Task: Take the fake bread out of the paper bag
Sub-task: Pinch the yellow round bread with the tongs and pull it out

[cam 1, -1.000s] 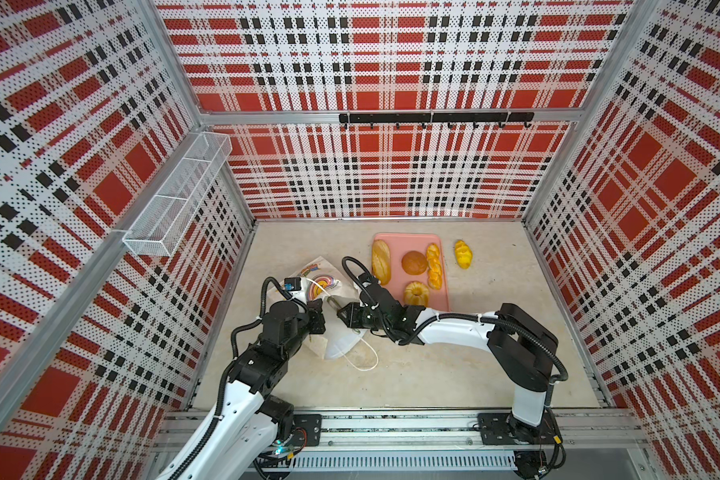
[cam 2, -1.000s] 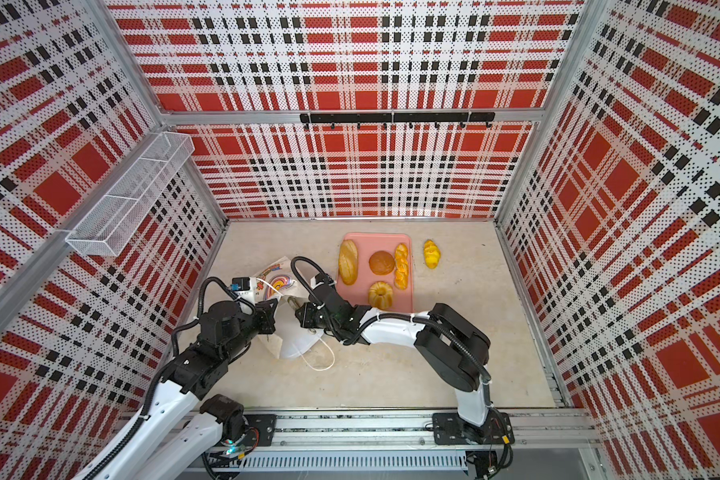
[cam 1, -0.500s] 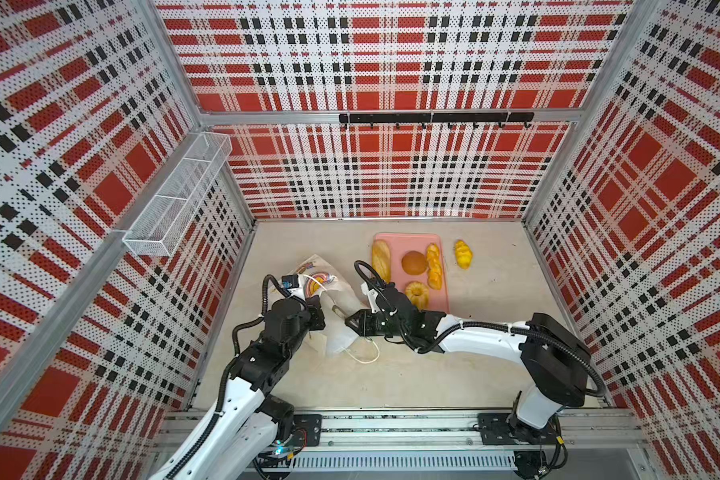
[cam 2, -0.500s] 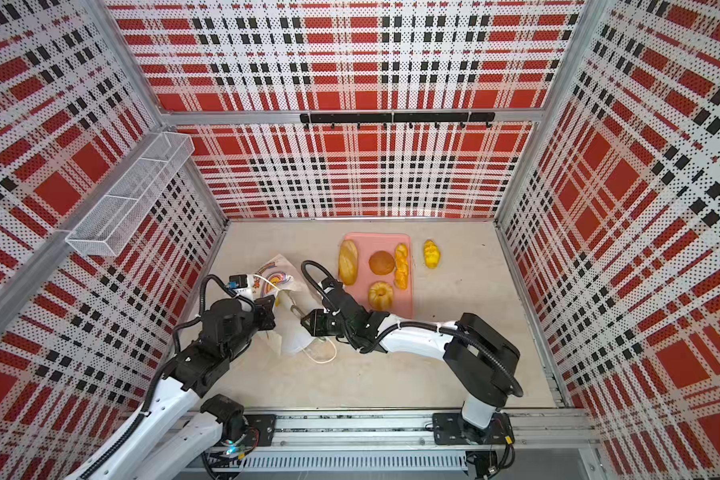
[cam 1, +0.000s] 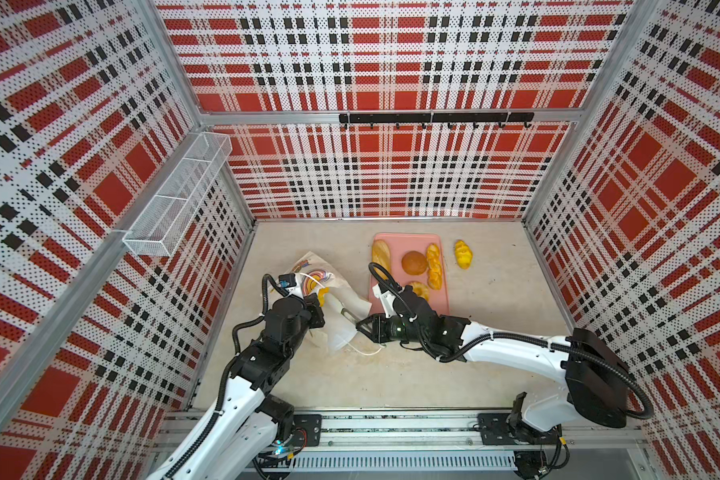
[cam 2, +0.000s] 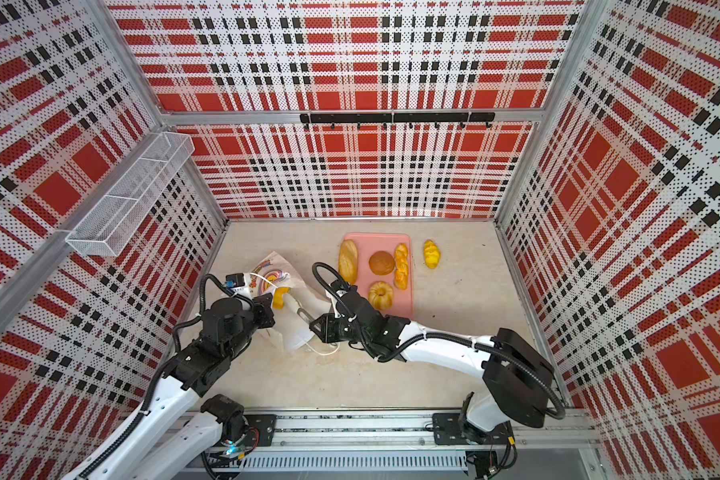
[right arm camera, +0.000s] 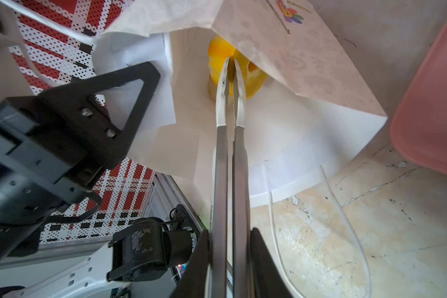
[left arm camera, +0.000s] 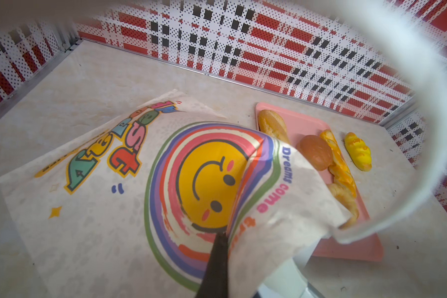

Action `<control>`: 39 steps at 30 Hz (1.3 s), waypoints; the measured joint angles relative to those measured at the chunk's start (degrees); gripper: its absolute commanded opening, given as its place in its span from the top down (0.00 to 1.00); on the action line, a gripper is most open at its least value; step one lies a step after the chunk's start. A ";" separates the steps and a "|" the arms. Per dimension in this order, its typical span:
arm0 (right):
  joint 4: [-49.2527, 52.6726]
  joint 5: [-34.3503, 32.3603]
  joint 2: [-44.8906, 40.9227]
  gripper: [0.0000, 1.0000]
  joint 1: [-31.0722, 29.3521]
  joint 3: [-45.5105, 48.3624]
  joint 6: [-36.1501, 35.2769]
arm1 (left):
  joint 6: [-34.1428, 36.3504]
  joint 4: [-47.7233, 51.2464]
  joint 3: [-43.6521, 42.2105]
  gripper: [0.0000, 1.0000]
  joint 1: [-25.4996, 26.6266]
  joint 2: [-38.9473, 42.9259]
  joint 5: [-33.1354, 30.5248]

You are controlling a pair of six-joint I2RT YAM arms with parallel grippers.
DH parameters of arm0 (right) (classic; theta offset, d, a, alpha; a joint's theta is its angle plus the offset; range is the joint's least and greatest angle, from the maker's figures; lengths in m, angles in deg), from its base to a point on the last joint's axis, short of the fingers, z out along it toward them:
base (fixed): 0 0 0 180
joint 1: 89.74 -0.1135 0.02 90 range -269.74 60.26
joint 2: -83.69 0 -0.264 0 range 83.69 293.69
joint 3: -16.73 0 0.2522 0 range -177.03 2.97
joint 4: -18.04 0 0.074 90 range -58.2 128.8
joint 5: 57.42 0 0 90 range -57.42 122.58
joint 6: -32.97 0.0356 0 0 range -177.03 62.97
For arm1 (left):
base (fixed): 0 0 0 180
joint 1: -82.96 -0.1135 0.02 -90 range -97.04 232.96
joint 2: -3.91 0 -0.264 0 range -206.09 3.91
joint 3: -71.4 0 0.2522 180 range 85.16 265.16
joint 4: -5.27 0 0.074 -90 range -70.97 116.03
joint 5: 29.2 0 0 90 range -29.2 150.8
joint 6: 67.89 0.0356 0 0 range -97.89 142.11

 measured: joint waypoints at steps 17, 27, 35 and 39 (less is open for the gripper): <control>0.46 -0.20 -12.35 1.00 -0.28 10.43 -3.34 | -4.87 1.29 4.68 1.00 0.04 -7.91 -2.54; 0.28 -0.92 -23.26 1.00 -0.28 15.45 -5.16 | -6.73 1.18 4.59 1.00 -0.07 -8.07 -2.62; 1.88 -0.33 -31.89 1.00 -0.44 20.06 -5.18 | -8.74 0.98 4.59 1.00 -2.05 -8.76 -3.74; 3.23 -0.57 -36.11 1.00 -0.48 22.23 -5.16 | -9.38 1.01 4.59 1.00 -3.67 -10.47 -4.15</control>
